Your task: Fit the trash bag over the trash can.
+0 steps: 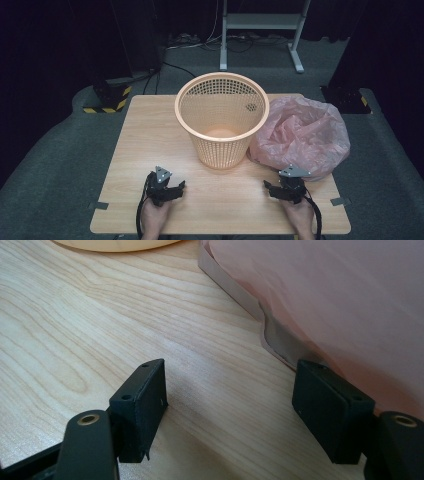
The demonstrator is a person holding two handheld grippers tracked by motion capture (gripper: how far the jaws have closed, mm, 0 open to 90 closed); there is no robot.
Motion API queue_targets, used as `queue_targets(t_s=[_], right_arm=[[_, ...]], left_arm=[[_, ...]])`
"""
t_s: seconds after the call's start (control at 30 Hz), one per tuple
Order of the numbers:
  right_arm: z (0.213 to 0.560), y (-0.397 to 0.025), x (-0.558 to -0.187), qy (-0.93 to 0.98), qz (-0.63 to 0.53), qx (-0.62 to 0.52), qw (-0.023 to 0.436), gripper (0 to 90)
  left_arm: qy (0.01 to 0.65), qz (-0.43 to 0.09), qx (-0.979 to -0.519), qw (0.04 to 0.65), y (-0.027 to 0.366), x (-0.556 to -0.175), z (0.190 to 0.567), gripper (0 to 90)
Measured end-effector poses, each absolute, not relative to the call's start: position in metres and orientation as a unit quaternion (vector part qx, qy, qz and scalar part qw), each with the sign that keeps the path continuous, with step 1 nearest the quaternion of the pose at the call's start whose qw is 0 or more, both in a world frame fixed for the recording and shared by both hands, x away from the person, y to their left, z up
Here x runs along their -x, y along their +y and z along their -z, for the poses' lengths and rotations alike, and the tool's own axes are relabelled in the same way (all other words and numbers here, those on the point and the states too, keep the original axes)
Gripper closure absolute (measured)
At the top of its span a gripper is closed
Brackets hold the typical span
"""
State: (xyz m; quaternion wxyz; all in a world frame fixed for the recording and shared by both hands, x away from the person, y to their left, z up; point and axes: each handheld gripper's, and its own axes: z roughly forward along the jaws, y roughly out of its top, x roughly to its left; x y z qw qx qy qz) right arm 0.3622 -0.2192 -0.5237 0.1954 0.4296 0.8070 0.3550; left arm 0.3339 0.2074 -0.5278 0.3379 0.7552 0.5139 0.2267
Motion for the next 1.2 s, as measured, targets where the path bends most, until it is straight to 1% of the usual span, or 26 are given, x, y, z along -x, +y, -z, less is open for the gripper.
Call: queue_targets(t_s=[0.6,0.8,0.97,1.2], right_arm=[[0.5237,-0.2179,-0.3622,0.805,-0.355,-0.433,0.196,31.4],[0.5238,-0.2168,-0.3621,0.806,-0.354,-0.432,0.194,27.9],[0.5238,-0.2168,-0.3621,0.807,-0.354,-0.431,0.193,27.5],[0.5236,-0.2163,-0.3604,0.807,-0.358,-0.431,0.189,28.5]], left_arm=[[0.514,-0.228,-0.755,0.337,0.2077,-0.3357,0.5278,21.1],[0.513,-0.228,-0.756,0.337,0.2079,-0.336,0.5278,21.0],[0.518,-0.226,-0.754,0.334,0.2082,-0.3371,0.5281,17.4],[0.519,-0.226,-0.754,0.334,0.2083,-0.3373,0.5281,16.5]])
